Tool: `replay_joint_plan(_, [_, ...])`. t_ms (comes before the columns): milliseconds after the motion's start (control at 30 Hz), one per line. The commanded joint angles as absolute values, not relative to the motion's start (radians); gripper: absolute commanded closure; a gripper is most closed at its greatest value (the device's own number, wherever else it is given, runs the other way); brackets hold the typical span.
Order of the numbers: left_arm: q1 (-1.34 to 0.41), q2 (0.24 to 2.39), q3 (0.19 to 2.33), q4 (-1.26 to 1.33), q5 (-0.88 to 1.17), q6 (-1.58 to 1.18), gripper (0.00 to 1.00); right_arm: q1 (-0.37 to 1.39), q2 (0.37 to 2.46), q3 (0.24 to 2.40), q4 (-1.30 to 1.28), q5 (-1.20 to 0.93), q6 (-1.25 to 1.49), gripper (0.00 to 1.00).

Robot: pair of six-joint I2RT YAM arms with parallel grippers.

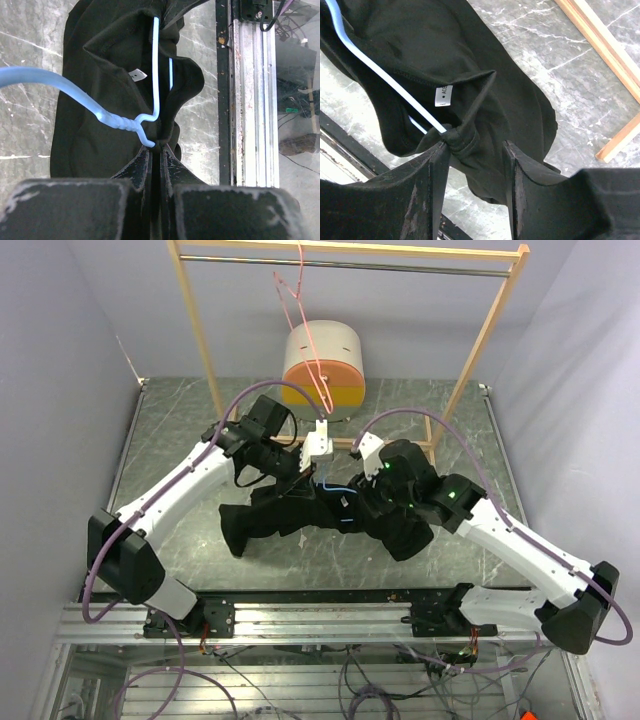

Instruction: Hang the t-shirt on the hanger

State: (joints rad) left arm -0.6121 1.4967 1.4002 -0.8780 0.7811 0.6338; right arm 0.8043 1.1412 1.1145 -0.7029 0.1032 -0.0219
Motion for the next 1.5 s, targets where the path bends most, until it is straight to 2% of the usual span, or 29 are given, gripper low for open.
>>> replay_joint_plan(0, [-0.604, 1.508, 1.449, -0.908, 0.867, 0.664, 0.93, 0.803, 1.142, 1.079, -0.652, 0.086, -0.061, 0.57])
replay_joint_plan(100, [-0.601, 1.511, 1.453, -0.925, 0.875, 0.682, 0.93, 0.797, 1.145, 1.073, -0.637, 0.051, -0.073, 0.63])
replay_joint_plan(167, [-0.601, 1.509, 1.451, -0.927, 0.872, 0.696, 0.93, 0.791, 1.149, 1.075, -0.631, 0.007, -0.085, 0.77])
replay_joint_plan(233, [-0.601, 1.503, 1.447, -0.922, 0.863, 0.704, 0.93, 0.781, 1.155, 1.079, -0.629, -0.026, -0.098, 0.97])
replay_joint_plan(267, [-0.600, 1.500, 1.444, -0.919, 0.859, 0.705, 0.93, 0.778, 1.155, 1.082, -0.630, -0.038, -0.102, 1.00])
replay_joint_plan(500, [-0.578, 1.472, 1.418, -0.902, 0.801, 0.694, 0.92, 0.687, 1.105, 1.138, -0.629, -0.133, -0.110, 1.00])
replay_joint_plan(700, [-0.542, 1.440, 1.388, -0.908, 0.782, 0.686, 0.84, 0.588, 1.068, 1.172, -0.642, -0.200, -0.128, 1.00])
replay_joint_plan(1033, [-0.510, 1.455, 1.402, -0.977, 0.808, 0.717, 0.78, 0.578, 1.057, 1.168, -0.607, -0.225, -0.110, 1.00])
replay_joint_plan(1467, [-0.485, 1.459, 1.402, -1.029, 0.808, 0.752, 0.78, 0.571, 1.012, 1.166, -0.588, -0.180, -0.095, 1.00])
